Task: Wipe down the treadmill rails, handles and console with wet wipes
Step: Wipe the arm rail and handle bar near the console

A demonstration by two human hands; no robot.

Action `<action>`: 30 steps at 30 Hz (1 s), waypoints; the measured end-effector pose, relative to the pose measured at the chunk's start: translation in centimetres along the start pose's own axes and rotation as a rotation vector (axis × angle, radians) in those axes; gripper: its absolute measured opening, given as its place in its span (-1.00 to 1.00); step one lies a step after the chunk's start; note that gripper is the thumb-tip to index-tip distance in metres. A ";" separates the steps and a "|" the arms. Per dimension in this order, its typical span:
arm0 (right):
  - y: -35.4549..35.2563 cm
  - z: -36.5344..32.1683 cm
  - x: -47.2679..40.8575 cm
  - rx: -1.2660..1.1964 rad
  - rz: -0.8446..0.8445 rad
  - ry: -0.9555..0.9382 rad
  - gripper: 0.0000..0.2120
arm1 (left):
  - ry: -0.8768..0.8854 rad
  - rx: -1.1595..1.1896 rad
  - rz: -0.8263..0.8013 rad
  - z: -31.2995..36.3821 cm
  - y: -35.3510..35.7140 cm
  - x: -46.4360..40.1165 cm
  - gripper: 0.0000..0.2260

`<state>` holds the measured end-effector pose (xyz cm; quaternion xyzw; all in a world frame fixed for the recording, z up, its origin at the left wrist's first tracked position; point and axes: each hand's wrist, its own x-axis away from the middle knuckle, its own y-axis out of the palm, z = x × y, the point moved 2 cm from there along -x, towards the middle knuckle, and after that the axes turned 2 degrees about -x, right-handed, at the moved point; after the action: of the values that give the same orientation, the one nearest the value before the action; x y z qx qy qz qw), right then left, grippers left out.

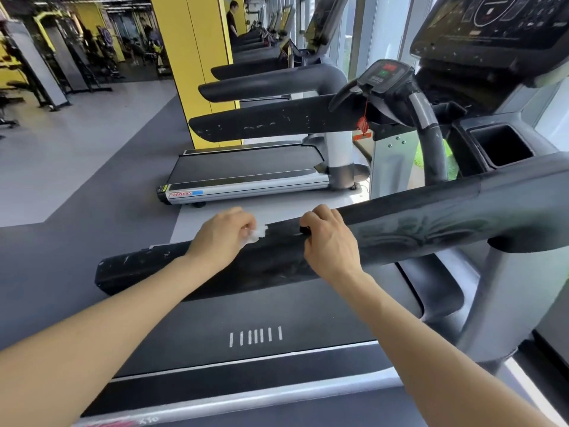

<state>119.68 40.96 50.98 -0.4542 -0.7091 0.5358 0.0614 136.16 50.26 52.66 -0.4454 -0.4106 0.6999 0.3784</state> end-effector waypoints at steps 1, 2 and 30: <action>-0.1 0.1 0.0 -0.011 -0.005 0.016 -0.75 | 0.016 0.008 0.005 1.1 0.4 -0.5 -0.88; -0.3 0.4 0.0 -0.022 -0.001 0.040 -0.75 | 0.036 0.021 0.009 2.3 0.9 -1.2 -0.87; 0.2 0.4 -0.7 -0.046 0.018 0.086 -0.69 | -0.159 0.012 -0.006 -2.5 -0.2 -0.6 -0.88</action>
<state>119.94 40.21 50.95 -0.4845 -0.7140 0.4996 0.0767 138.71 50.41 52.39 -0.3846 -0.4365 0.7344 0.3494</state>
